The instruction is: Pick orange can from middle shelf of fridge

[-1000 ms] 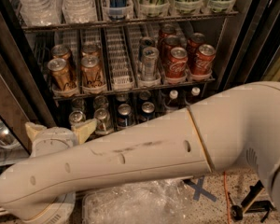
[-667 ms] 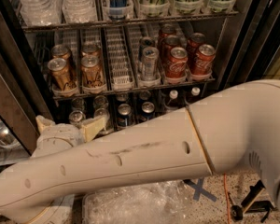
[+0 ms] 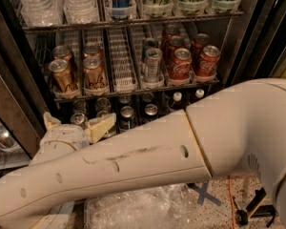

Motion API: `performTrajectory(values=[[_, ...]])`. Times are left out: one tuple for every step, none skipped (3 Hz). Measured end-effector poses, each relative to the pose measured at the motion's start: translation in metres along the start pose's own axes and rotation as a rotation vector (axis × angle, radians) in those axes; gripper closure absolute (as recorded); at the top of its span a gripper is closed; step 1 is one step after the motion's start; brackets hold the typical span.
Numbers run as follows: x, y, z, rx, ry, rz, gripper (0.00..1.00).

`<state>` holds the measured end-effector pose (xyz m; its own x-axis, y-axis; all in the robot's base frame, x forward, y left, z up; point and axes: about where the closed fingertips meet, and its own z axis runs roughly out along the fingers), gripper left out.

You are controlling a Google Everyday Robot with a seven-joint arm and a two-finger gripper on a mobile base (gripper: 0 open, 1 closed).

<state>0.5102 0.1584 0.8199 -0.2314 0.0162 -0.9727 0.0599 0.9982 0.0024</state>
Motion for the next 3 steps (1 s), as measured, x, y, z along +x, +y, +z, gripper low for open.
performTrajectory(values=[[-0.002, 0.007, 0.005, -0.015, -0.014, 0.014, 0.19], [-0.009, 0.011, 0.013, -0.011, -0.042, 0.029, 0.35], [-0.018, 0.021, 0.021, -0.025, -0.077, 0.043, 0.35]])
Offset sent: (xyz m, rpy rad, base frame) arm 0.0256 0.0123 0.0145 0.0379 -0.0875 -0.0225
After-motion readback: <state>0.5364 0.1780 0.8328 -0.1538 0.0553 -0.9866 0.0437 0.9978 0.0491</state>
